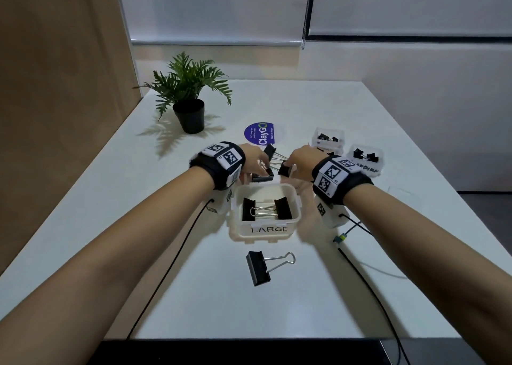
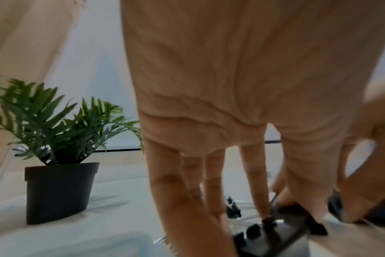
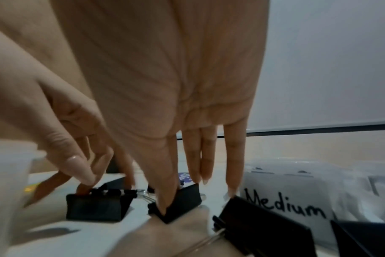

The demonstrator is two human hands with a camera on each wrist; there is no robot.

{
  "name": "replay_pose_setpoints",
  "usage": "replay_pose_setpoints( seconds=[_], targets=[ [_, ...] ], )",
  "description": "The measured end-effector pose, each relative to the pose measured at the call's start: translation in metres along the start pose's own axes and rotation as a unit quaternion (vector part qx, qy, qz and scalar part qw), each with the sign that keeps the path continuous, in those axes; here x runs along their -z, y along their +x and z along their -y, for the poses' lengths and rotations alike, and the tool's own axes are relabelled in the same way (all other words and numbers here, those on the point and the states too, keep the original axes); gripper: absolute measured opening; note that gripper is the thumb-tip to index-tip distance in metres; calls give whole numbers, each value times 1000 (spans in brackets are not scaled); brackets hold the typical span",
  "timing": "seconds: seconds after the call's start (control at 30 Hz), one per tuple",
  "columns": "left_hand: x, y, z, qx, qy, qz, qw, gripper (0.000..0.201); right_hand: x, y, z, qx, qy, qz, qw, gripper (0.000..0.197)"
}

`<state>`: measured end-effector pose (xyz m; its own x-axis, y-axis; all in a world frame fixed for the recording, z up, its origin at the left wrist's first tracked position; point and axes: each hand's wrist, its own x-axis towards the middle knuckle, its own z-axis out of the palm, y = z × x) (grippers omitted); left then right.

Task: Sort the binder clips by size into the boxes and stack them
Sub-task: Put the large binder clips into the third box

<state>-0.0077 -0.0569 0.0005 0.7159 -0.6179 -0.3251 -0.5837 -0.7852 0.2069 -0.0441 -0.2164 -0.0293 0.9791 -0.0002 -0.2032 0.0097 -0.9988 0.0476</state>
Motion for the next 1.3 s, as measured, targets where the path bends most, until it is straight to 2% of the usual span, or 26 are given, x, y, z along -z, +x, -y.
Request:
replay_pose_setpoints(
  seconds=[0.13, 0.27, 0.47, 0.57, 0.67, 0.77, 0.93, 1.07, 1.13, 1.23, 1.3],
  targets=[
    [-4, 8, 6, 35, -24, -4, 999, 41, 0, -1, -5, -12, 20, -22, 999, 28],
    [-5, 8, 11, 62, -69, -14, 996, 50, -1, -3, -6, -23, 41, -26, 999, 49],
    [-9, 8, 4, 85, -10, 2, 996, 42, -3, -7, -1, -25, 11, -29, 999, 45],
    [-9, 5, 5, 82, 14, -11, 996, 41, -4, -8, 0, -24, -11, -23, 999, 50],
    [-5, 0, 13, 65, 0, -42, 997, 53, -7, -8, -1, -23, -17, -27, 999, 53],
    [3, -10, 19, 46, -37, -72, 996, 65, -7, -9, -1, -23, -23, -33, 999, 47],
    [6, -26, 32, -6, -78, -140, 987, 65, -9, -8, 1, -31, -28, -43, 998, 35],
    [9, -45, 37, -65, -139, -193, 969, 60, -10, -8, 2, -32, -34, -47, 998, 35],
    [8, -56, 33, -108, -163, -197, 961, 54, -11, -8, 1, -31, -32, -49, 998, 34],
    [-1, -72, 24, -179, -155, -160, 958, 48, -11, -7, 1, -32, -28, -50, 998, 34],
    [-9, -78, 19, -203, -128, -138, 961, 47, -11, -7, 1, -36, -28, -50, 998, 35]
  ],
)
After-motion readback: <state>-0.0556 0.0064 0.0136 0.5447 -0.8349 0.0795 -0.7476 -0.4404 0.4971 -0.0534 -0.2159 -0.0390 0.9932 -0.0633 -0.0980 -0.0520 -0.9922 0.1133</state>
